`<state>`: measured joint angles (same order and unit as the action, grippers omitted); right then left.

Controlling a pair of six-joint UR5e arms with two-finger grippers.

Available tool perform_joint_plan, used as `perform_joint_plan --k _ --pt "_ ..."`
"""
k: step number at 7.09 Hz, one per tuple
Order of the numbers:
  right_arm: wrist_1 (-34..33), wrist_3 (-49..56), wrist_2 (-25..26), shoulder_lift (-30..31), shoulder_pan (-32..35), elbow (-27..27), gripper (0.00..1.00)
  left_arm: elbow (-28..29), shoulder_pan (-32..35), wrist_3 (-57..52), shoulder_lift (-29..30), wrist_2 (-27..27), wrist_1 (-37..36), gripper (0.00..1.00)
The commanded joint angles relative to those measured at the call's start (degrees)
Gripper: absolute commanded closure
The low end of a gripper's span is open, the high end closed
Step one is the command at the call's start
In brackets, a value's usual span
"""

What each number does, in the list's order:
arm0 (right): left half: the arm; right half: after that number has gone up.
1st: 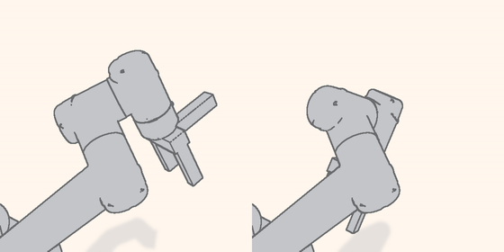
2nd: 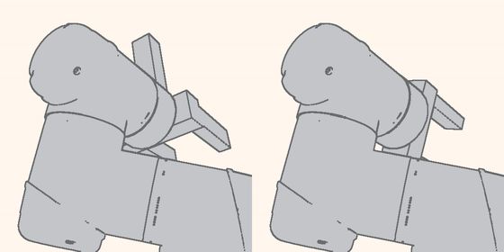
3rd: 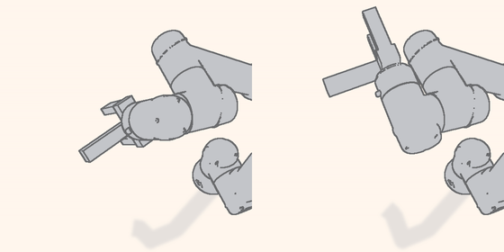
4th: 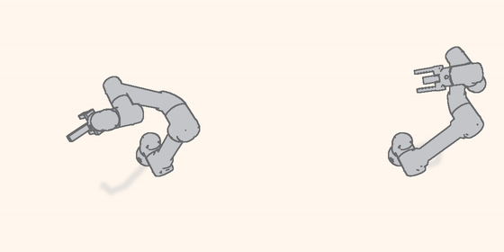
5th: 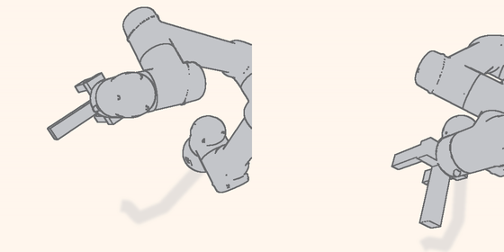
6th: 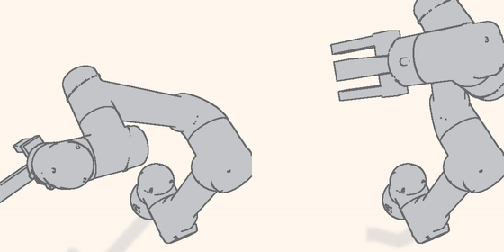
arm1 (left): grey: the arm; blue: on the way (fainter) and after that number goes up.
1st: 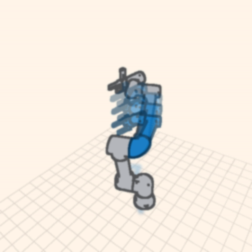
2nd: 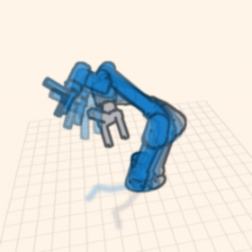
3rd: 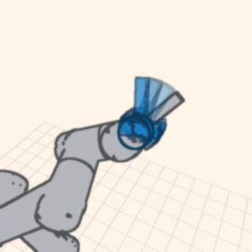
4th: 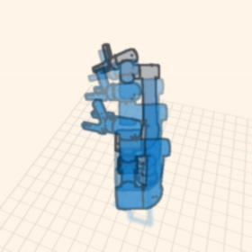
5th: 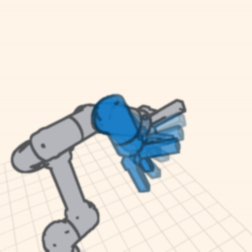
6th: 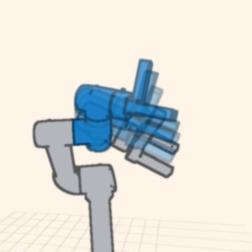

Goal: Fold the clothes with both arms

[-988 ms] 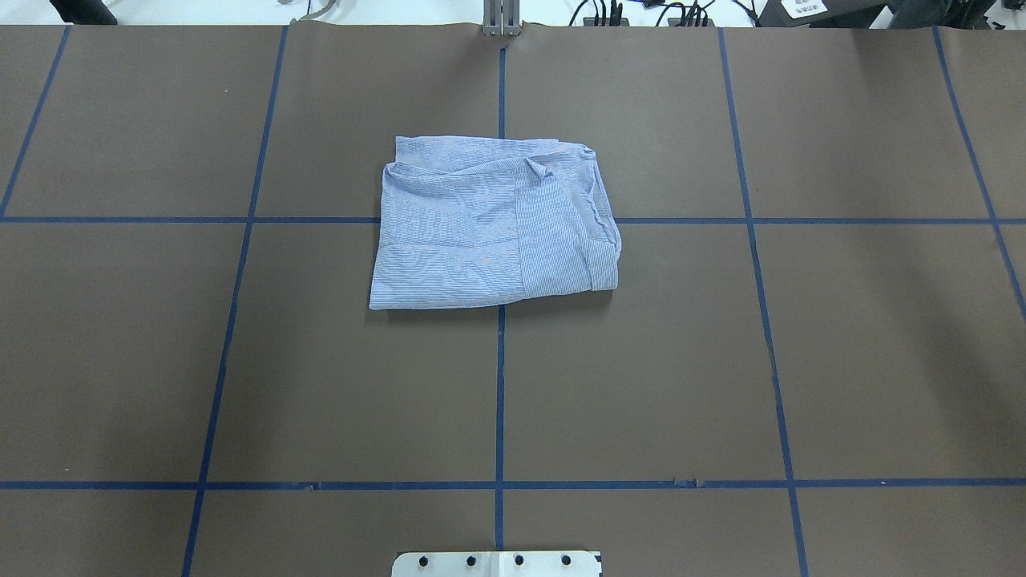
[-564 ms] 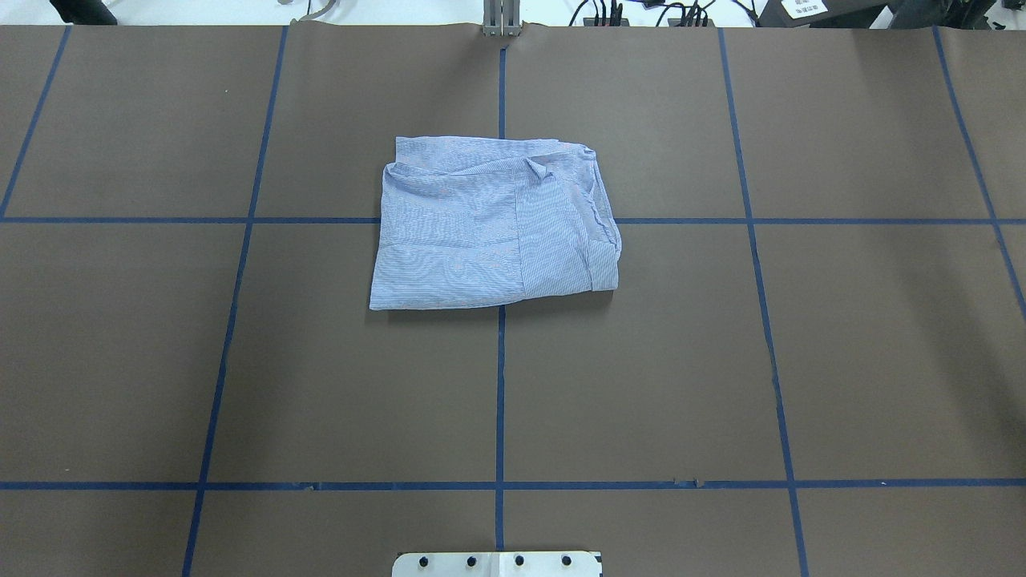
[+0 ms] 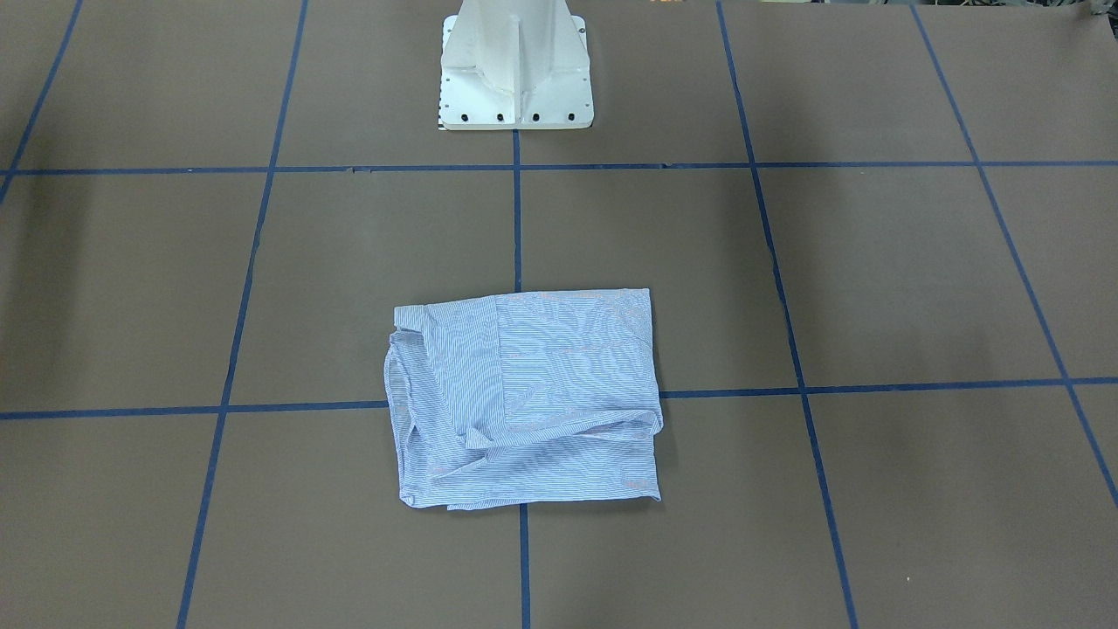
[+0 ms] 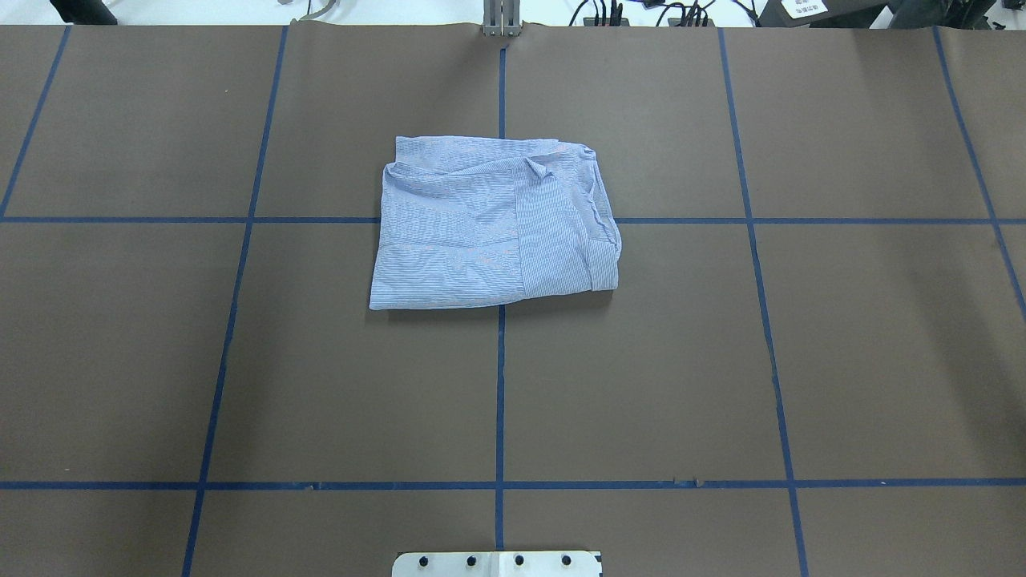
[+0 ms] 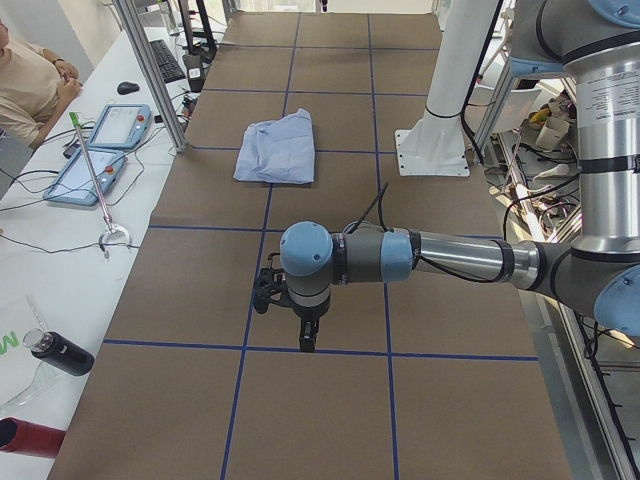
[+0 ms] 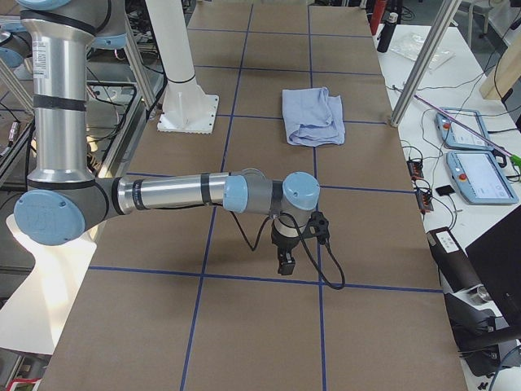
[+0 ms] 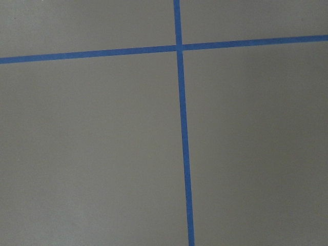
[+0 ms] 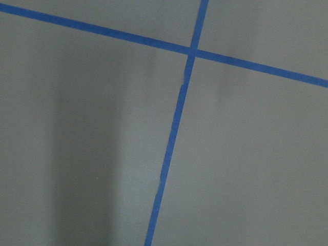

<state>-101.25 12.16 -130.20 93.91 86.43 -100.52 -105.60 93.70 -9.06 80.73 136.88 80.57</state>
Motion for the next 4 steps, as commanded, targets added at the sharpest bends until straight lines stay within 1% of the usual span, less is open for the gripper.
perform_joint_plan --k 1,2,4 --pt "0.2 0.0 0.0 1.1 0.1 0.0 0.00 0.4 0.0 0.0 0.3 -0.2 0.6 0.00" --pt "0.4 0.0 0.0 1.8 0.6 0.1 0.00 0.0 0.0 -0.1 0.3 -0.3 0.6 0.00" --pt "0.4 -0.2 -0.1 2.7 1.5 -0.4 0.00 0.0 0.0 -0.2 0.0 -0.3 3.2 0.00"
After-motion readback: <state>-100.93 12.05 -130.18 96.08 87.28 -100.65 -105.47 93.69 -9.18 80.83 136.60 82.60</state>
